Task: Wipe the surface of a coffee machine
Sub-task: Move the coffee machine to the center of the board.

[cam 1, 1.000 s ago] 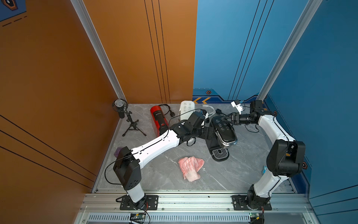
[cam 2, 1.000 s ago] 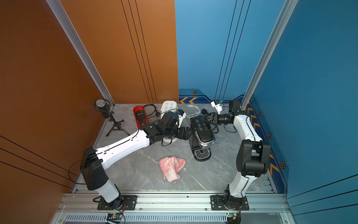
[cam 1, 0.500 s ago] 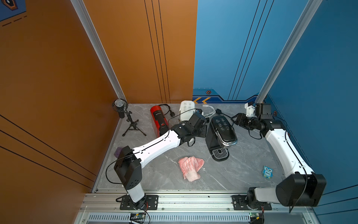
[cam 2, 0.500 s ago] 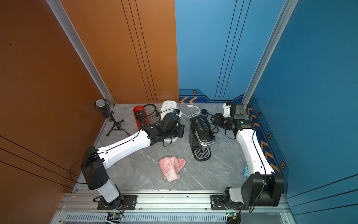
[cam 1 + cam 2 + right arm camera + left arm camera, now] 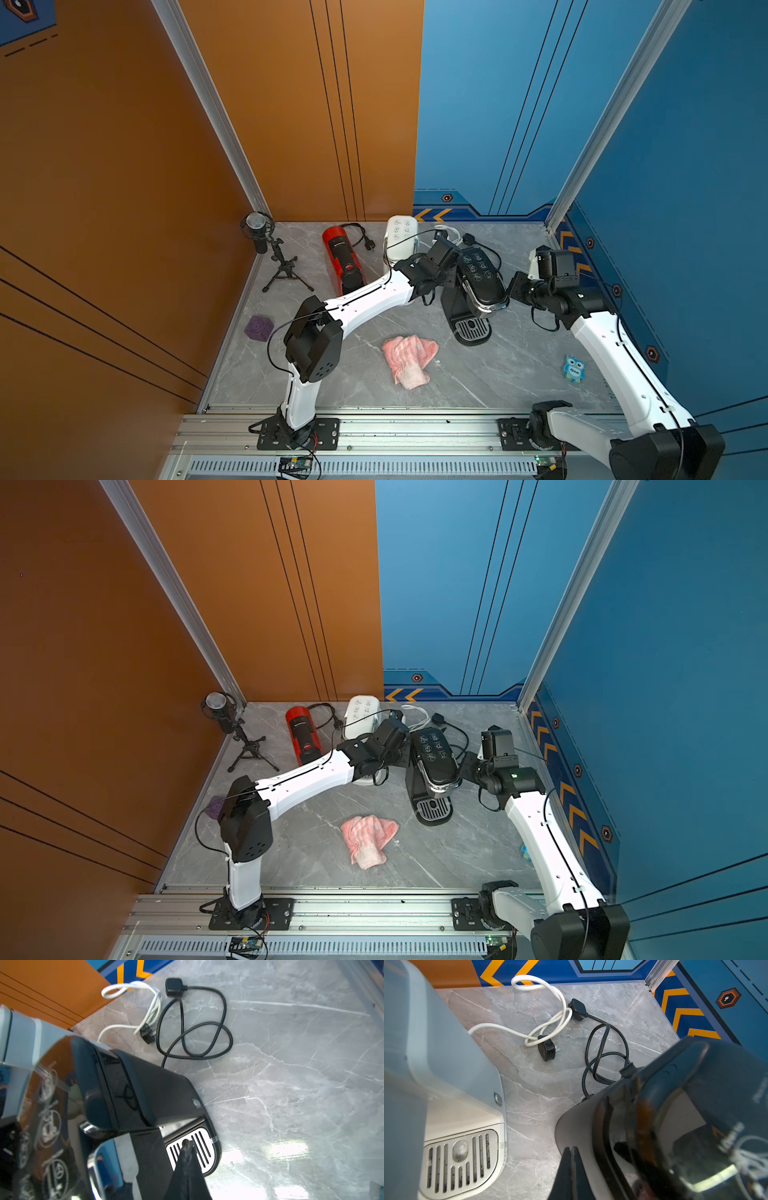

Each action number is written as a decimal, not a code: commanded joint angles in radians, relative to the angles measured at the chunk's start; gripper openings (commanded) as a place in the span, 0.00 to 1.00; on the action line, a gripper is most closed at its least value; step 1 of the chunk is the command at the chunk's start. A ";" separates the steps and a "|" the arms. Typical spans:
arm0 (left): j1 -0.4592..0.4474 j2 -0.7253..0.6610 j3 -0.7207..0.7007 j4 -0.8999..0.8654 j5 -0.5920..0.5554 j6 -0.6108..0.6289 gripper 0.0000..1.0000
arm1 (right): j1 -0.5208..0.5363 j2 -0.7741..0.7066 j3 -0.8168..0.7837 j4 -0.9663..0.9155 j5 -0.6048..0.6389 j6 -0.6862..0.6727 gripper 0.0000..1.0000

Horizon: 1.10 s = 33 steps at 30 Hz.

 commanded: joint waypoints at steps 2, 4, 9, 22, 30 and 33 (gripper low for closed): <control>-0.008 0.032 0.061 -0.008 0.026 0.058 0.00 | 0.070 -0.057 -0.021 -0.036 0.047 -0.007 0.01; -0.007 0.044 0.077 -0.007 0.043 0.075 0.00 | 0.096 -0.063 -0.021 -0.037 0.034 -0.014 0.01; -0.007 0.060 0.097 -0.005 0.076 0.115 0.00 | 0.173 -0.098 -0.034 -0.042 0.046 0.006 0.01; -0.035 0.083 0.075 0.027 0.148 0.170 0.01 | 0.288 -0.130 -0.041 -0.041 0.068 0.054 0.01; -0.027 0.066 0.039 0.036 0.209 0.219 0.03 | 0.312 -0.138 -0.036 -0.067 0.077 0.051 0.01; -0.008 0.031 -0.004 0.035 0.231 0.223 0.07 | 0.315 -0.141 -0.030 -0.073 0.065 0.057 0.01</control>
